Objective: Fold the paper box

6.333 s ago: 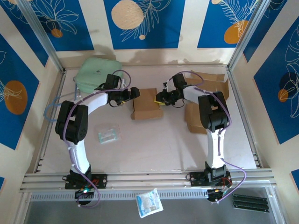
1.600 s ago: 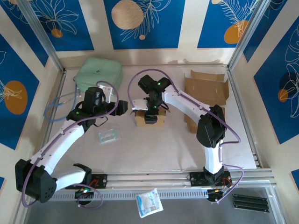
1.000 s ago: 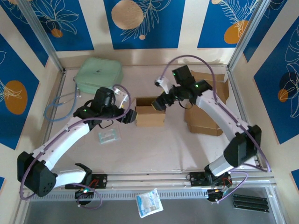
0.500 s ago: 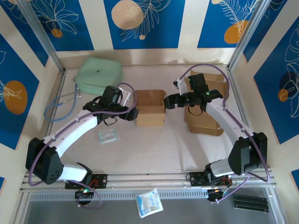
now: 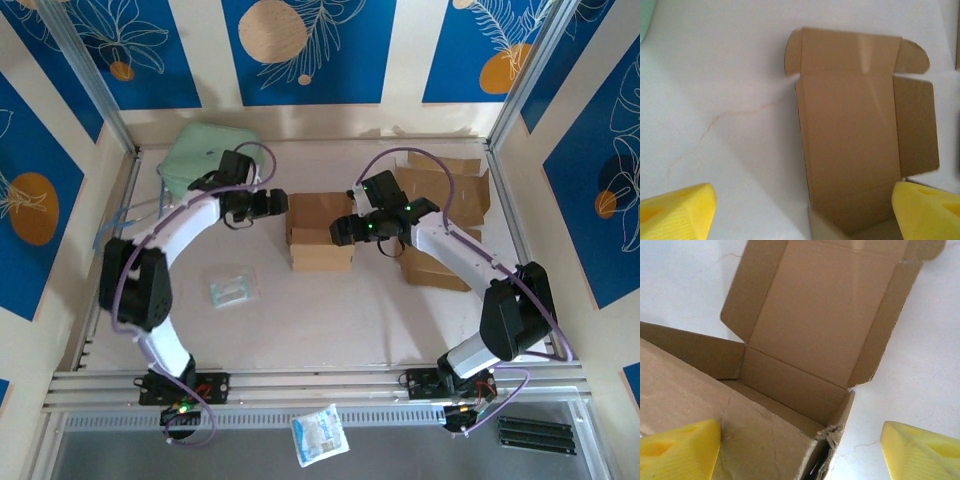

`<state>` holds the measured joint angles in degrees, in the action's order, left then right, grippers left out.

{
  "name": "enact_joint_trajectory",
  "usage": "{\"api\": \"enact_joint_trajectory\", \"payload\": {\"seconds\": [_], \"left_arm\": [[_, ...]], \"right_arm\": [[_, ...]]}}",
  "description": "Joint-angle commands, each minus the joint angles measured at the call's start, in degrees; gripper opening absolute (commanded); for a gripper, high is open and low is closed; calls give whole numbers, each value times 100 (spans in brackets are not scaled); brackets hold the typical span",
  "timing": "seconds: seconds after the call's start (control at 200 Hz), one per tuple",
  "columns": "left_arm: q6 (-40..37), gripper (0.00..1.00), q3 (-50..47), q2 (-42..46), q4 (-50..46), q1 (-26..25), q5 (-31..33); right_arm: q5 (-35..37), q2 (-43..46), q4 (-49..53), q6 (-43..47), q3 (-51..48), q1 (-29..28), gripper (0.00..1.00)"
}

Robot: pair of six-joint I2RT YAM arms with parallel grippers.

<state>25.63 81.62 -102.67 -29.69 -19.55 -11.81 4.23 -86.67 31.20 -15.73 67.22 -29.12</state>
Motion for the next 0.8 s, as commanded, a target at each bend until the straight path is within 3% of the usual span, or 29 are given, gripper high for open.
{"api": "enact_joint_trajectory", "payload": {"seconds": [0.0,0.125,0.255,0.5,0.625,0.795], "left_arm": [[-199,89,865,-684,-440,10,53],[-550,86,1827,-1566,-592,13,476],[-1085,80,2682,-2317,-700,12,133],[-1946,62,4761,-3735,-2294,8,-53],[-2129,56,5046,-3951,-2597,8,-734],[-2246,45,5067,-4051,-2853,17,-695]], "right_arm": [[272,205,9,-77,-154,-19,79],[158,183,16,-97,-292,-114,75],[192,219,59,-113,-389,-199,75],[207,195,52,-94,-356,-225,76],[380,160,94,-44,-304,-260,76],[393,118,115,-27,-228,-280,76]]}}
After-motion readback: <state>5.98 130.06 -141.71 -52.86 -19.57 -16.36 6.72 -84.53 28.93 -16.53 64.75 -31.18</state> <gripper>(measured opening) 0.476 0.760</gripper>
